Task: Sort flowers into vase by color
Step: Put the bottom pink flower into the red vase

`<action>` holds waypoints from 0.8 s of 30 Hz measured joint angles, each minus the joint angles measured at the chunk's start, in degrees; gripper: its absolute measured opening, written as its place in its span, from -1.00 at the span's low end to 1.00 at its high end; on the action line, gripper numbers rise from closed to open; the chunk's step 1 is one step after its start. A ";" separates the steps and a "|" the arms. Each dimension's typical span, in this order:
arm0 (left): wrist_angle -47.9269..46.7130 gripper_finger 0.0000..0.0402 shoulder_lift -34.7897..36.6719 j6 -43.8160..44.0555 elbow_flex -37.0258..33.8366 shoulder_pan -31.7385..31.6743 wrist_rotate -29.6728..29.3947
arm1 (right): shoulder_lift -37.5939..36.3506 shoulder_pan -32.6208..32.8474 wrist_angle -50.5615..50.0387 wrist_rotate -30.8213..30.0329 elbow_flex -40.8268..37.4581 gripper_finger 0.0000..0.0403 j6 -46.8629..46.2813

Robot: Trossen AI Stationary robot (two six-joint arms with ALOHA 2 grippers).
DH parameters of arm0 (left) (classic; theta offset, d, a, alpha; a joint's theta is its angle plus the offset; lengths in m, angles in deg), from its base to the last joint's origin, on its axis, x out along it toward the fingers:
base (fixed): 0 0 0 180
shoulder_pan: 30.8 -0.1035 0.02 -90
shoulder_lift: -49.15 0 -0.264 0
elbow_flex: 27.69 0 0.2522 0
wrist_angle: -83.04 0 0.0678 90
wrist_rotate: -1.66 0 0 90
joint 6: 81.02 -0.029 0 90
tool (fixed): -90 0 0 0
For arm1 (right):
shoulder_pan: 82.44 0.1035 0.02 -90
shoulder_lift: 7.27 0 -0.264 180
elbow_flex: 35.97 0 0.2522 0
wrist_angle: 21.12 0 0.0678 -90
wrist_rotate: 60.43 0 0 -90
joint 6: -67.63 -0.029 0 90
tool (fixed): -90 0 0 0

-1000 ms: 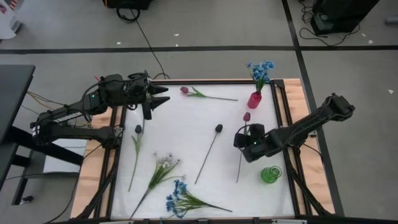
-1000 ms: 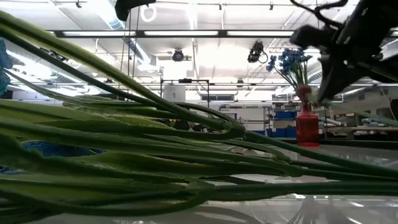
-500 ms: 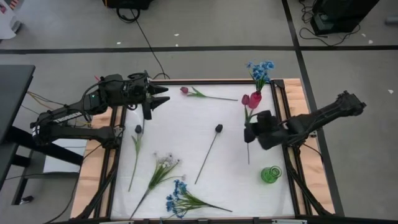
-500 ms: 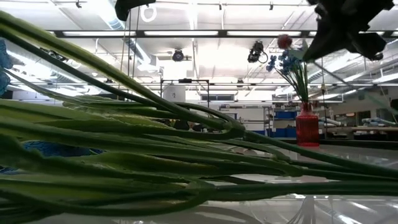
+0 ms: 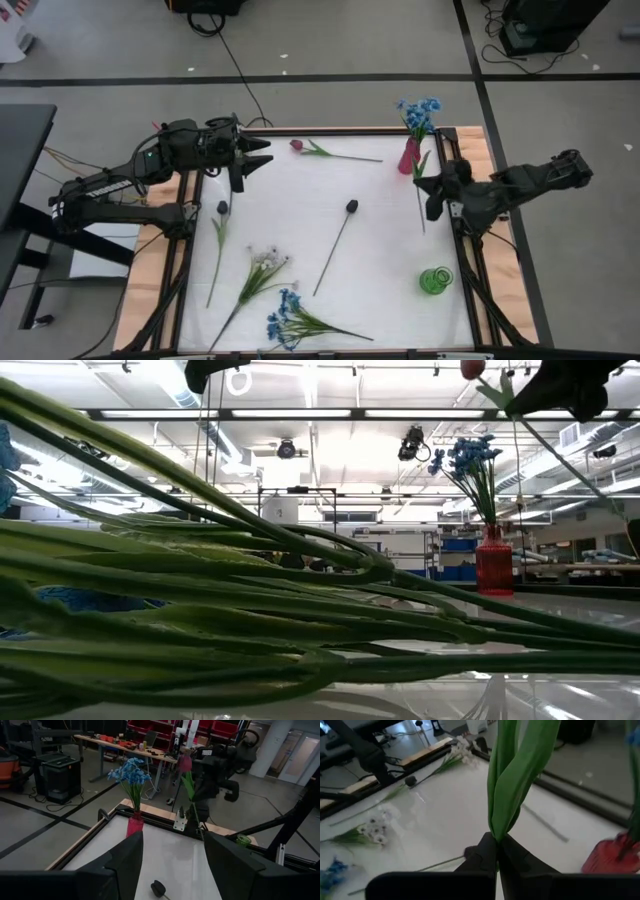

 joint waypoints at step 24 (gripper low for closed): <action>0.00 0.08 0.00 0.00 0.00 0.01 0.00 | -5.12 -9.08 15.40 -21.50 0.04 -0.88 33.97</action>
